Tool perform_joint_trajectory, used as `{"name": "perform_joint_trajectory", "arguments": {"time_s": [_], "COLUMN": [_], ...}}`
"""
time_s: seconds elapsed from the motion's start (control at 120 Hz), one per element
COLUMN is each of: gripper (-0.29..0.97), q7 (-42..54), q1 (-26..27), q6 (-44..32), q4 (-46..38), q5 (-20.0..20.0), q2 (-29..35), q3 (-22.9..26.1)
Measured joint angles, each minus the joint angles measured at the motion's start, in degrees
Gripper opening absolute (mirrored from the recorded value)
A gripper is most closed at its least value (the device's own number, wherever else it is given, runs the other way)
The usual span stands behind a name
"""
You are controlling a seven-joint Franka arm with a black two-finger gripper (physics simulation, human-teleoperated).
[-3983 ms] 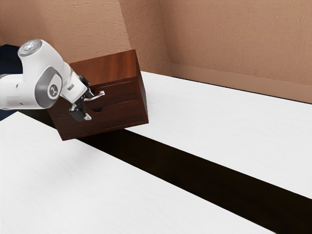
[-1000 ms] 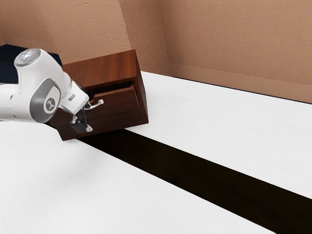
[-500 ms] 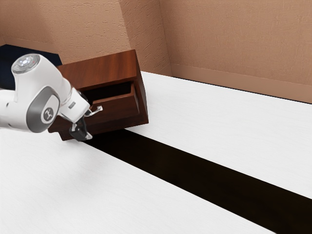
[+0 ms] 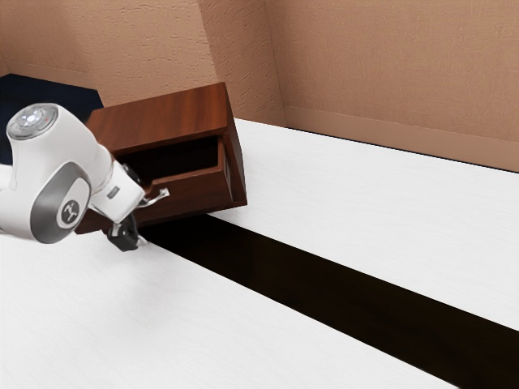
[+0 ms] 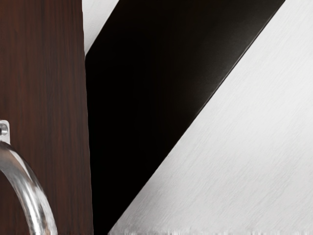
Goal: Pull the drawer handle with one arm to open the drawer
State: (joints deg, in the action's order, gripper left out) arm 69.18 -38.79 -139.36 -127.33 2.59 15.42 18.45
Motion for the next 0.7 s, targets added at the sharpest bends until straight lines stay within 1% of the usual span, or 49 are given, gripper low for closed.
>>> {"name": "perform_joint_trajectory", "arguments": {"time_s": [0.183, 0.258, 0.5, 0.7], "gripper": [0.64, 0.61, 0.57, 0.58], "q7": [-0.66, -0.93, -1.65, -2.2], "q1": [0.53, 0.9, 1.79, 2.44], "q6": [-0.28, -0.43, -0.65, -0.79], "q4": [-2.32, -3.21, -6.35, -8.33], "q5": [-0.17, -0.26, -0.85, -1.84], "q2": [1.77, 2.87, 6.8, 9.03], "q3": [0.09, 0.1, 0.12, 0.16]}}
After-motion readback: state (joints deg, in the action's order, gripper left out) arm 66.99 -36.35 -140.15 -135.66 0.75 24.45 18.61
